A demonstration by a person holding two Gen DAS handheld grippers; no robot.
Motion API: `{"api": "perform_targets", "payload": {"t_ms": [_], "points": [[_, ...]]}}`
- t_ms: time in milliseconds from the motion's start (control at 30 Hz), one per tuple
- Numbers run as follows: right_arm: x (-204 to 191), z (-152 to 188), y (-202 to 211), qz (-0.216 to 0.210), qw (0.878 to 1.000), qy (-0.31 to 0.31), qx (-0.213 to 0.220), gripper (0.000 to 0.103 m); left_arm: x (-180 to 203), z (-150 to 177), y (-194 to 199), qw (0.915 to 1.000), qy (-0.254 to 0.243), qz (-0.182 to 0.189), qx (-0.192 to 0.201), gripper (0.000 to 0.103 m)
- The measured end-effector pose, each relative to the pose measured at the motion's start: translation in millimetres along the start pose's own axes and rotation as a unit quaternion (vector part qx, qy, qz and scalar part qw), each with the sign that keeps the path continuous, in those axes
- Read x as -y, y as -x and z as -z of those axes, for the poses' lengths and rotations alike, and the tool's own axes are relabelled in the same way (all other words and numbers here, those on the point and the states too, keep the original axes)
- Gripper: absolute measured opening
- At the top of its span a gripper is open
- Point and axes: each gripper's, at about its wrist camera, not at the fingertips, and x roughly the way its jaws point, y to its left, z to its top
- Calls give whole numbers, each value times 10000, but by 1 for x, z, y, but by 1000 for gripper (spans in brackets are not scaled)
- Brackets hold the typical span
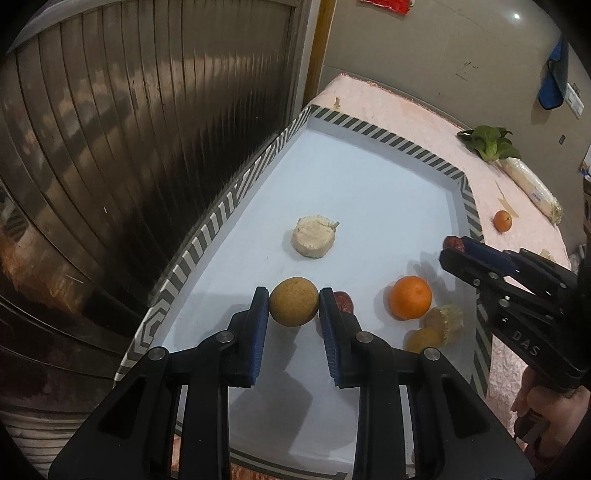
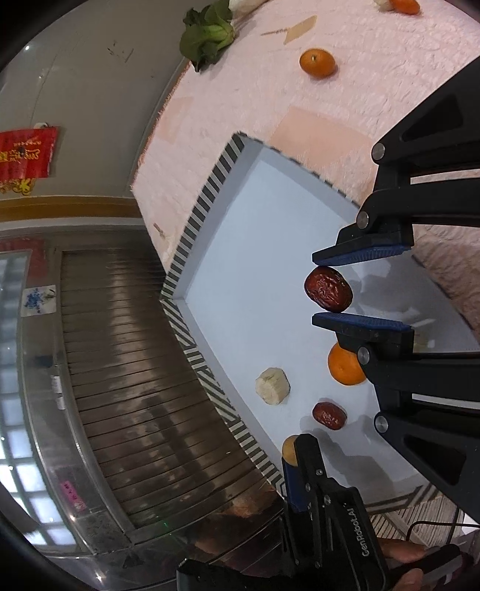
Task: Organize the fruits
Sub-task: 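Carry longan and date into the white tray and open both tools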
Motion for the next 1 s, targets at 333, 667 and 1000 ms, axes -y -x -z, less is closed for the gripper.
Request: {"api": "perform_targets", "payload": {"t_ms": [333,667,1000], "points": [[-7,0,-19,-51,9997,63,-236,25,1,-2,-12,9999,47,38,-144,27],[-7,0,-23,-197,9993,-105,-297,28,0,-5,-12,9998,122,0,-128,68],[-4,6,19,-159,9995,-220,160,33,25,-5,3,9996,-166,-115,181,70]]}}
